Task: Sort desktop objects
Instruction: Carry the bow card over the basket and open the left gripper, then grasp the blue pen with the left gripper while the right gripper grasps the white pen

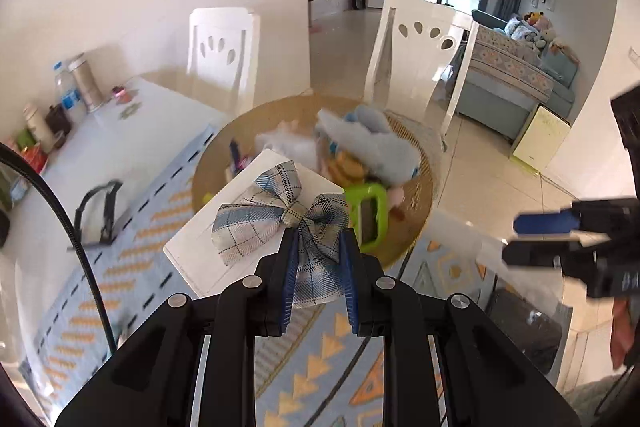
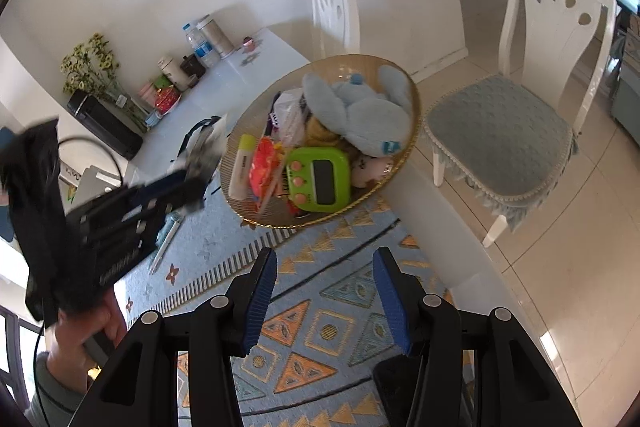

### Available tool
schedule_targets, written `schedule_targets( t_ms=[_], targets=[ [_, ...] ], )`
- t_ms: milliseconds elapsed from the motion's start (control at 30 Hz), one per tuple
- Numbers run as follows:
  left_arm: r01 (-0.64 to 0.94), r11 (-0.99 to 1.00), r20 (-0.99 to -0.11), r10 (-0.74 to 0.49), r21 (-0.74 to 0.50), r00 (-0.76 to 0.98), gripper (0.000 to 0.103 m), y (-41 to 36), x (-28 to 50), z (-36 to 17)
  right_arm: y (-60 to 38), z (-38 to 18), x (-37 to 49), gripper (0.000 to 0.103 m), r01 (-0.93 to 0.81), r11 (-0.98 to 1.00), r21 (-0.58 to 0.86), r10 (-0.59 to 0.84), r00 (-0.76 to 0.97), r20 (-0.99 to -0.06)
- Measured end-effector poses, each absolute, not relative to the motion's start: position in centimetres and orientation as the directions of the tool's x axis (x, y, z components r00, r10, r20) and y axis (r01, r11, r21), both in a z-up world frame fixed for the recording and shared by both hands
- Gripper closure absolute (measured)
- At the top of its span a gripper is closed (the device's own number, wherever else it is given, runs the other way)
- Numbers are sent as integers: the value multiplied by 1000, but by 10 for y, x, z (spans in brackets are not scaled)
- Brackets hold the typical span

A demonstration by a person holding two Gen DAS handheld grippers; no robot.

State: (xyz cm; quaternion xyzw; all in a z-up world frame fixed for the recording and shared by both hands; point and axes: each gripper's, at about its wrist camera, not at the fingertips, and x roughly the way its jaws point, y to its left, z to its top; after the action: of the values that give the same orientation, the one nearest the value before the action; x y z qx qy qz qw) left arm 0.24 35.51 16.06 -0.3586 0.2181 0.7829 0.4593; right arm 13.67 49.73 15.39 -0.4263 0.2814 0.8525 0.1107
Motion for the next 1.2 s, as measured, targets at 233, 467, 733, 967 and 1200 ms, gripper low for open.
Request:
schedule_targets(
  t_ms=[233,467,733,967,1200],
  targets=[
    [-889,-457,-753,575,28,-320,84,394,-6,165,511,152,145,54,-451,-802,392,-43,-610,-791],
    [-852,-523,-810,513,-32,-284,68,410,-32,146,513,149,145,53,-451,-803,389,-54,-595,-802],
    [-786,-613,-830,478,-80,-288,61,339,-19,122,489,144,126,53,-403,-823,401,-108,-582,-806],
    [-676,-731,-858,404,-96,-316,57,235,-29,103,423,133,94,53,-286,-868,405,-200,-544,-815],
    [-537,-837,-866,342,-106,-364,57,121,-53,94,336,120,58,53,-161,-901,402,-279,-493,-824]
  ],
)
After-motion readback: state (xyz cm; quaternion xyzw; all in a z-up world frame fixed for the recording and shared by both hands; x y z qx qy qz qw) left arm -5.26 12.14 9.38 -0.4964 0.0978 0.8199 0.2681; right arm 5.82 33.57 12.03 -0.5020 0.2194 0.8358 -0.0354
